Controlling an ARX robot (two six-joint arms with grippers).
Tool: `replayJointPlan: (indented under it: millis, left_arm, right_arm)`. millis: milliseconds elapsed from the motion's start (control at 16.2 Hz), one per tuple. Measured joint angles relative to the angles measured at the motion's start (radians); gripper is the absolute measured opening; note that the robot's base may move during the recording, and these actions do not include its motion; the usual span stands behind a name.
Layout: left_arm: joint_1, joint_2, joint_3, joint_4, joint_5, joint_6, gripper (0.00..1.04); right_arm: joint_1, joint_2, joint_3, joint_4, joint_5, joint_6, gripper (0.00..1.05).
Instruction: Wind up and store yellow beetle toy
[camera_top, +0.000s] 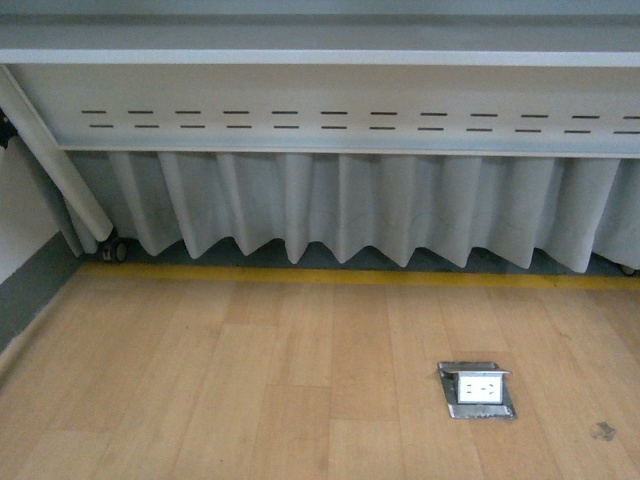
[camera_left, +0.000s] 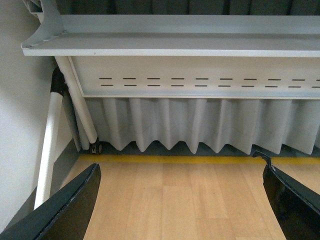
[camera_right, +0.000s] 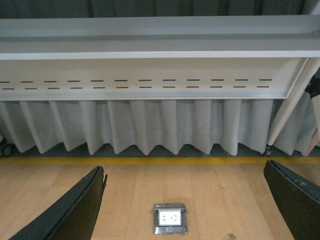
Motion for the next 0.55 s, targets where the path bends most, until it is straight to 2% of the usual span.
replayJointPlan:
  millis: [555]
  left_arm:
    - [0.0,0.0,0.0,0.0,0.0,0.0,0.98]
  right_arm:
    - [0.0,0.0,0.0,0.0,0.0,0.0,0.98]
